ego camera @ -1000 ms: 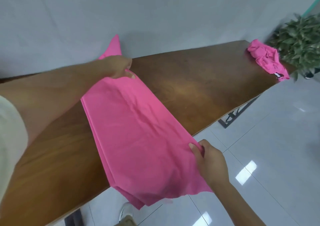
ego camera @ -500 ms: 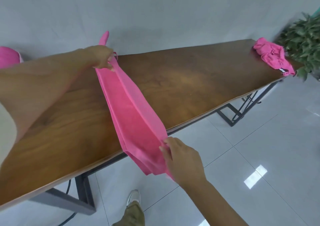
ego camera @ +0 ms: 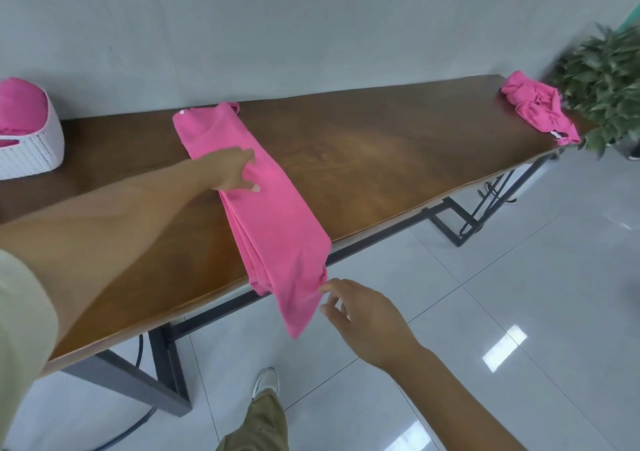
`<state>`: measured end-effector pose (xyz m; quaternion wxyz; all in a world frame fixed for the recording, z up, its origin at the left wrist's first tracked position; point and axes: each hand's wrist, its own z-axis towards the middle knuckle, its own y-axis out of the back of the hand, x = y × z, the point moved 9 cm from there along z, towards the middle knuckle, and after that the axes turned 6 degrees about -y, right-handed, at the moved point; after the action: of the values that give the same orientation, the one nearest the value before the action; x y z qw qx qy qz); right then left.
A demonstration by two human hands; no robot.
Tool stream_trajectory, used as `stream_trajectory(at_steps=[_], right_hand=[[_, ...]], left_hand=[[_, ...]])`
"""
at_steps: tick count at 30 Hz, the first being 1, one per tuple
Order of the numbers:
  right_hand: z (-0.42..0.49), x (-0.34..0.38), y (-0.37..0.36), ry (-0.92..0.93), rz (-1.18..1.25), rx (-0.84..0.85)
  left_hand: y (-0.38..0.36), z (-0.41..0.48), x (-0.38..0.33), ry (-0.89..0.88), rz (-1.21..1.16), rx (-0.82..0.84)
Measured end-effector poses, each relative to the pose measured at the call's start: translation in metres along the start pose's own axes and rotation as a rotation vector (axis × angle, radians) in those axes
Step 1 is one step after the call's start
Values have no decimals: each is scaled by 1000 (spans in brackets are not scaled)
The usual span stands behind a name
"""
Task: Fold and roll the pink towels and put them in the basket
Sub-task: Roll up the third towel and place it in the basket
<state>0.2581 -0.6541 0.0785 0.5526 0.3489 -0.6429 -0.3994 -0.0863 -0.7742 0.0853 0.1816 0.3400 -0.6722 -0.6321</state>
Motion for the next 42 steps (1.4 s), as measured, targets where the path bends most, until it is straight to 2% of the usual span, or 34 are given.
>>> stream_trajectory(at_steps=[3, 5, 7, 13, 16, 27, 33, 37, 42], right_hand=[[3, -12, -1, -41, 33, 16], [3, -21, -5, -72, 56, 35], [3, -33, -10, -108, 72, 49], [14, -81, -37, -308, 170, 68], [24, -87, -48, -325, 176, 66], [74, -54, -22, -166, 242, -12], [121, -45, 2, -87, 197, -69], [162, -34, 10, -45, 197, -69], [214, -26, 13, -2, 135, -49]], left_hand=[[-33, -4, -26, -22, -75, 36], [-60, -13, -44, -46, -67, 129], [-79, -22, -52, -44, -58, 154], [-109, -49, -62, -36, 24, 11], [-115, -62, -67, -73, 87, -59], [-115, -76, -75, -121, 82, -66], [-85, -74, -65, -208, 17, -29], [-61, -62, -43, -213, -169, -99], [-36, -39, 1, -182, -142, -268]])
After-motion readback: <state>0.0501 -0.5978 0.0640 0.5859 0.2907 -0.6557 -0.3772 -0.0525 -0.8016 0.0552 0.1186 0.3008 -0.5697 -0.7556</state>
